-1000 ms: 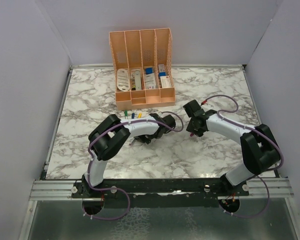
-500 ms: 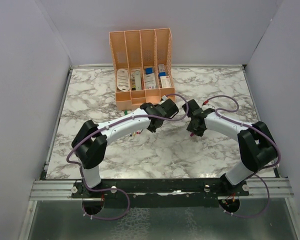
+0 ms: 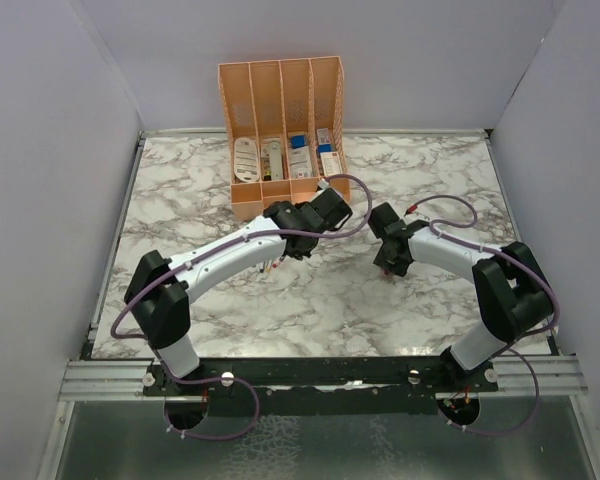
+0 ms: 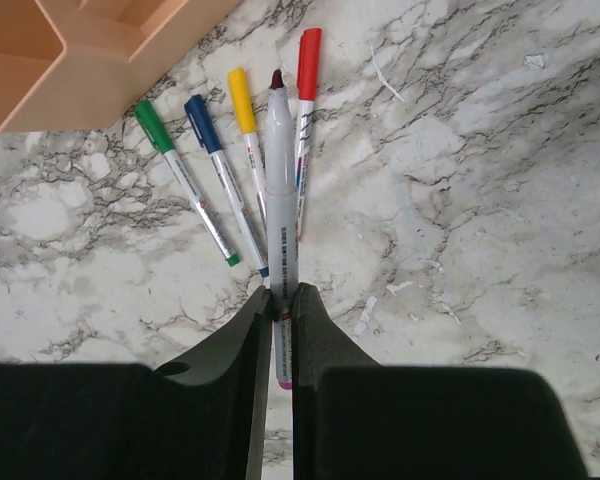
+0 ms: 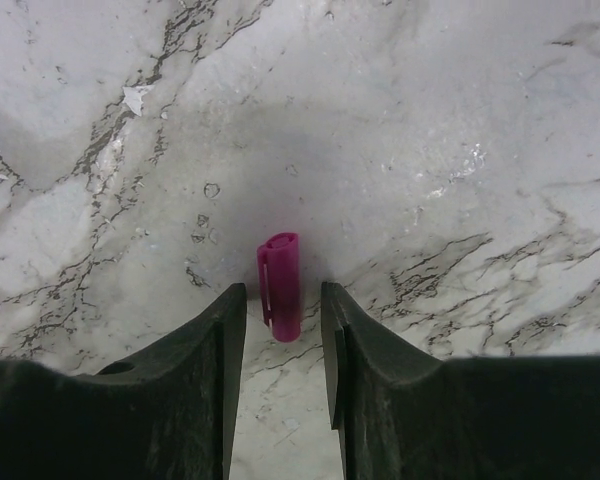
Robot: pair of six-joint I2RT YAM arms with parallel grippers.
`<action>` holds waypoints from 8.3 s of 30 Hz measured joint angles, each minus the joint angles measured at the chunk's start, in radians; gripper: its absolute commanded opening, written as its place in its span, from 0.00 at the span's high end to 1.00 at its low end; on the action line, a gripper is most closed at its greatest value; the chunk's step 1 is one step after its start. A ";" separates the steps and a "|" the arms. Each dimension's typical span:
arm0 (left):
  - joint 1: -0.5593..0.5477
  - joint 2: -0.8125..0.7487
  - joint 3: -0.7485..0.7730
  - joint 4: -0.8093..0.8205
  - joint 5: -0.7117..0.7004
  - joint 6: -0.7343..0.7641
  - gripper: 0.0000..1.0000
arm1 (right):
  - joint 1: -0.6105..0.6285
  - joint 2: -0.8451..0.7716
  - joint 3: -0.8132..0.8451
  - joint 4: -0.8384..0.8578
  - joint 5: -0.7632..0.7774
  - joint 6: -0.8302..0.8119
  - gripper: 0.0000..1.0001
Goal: Insert the pens into the pen caps
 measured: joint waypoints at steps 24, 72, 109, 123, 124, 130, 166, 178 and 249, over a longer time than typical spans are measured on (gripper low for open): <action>0.121 -0.269 -0.099 0.120 0.090 -0.040 1.00 | 0.001 0.026 0.017 0.057 -0.014 -0.004 0.99; 0.131 -0.373 -0.665 1.371 0.874 -0.187 1.00 | -0.001 -0.636 -0.243 1.077 -0.454 -0.548 0.99; 0.146 -0.335 -0.655 1.395 0.898 -0.210 1.00 | -0.001 -0.619 -0.257 1.165 -0.562 -0.473 0.99; 0.148 -0.335 -0.655 1.394 0.911 -0.213 1.00 | -0.001 -0.578 -0.258 1.186 -0.562 -0.473 0.99; 0.150 -0.335 -0.655 1.394 0.911 -0.214 1.00 | -0.001 -0.576 -0.258 1.188 -0.562 -0.474 0.99; 0.156 -0.335 -0.655 1.394 0.911 -0.215 1.00 | -0.001 -0.575 -0.258 1.189 -0.562 -0.478 0.99; 0.192 -0.319 -0.655 1.351 0.942 -0.230 1.00 | 0.035 -0.543 -0.258 1.166 -0.580 -0.508 0.99; 0.209 -0.336 -0.656 1.364 0.937 -0.232 1.00 | 0.047 -0.526 -0.258 1.132 -0.584 -0.511 0.99; 0.339 -0.041 -0.500 0.691 0.788 -0.094 1.00 | 0.183 -0.521 0.002 0.795 -0.226 -0.649 0.53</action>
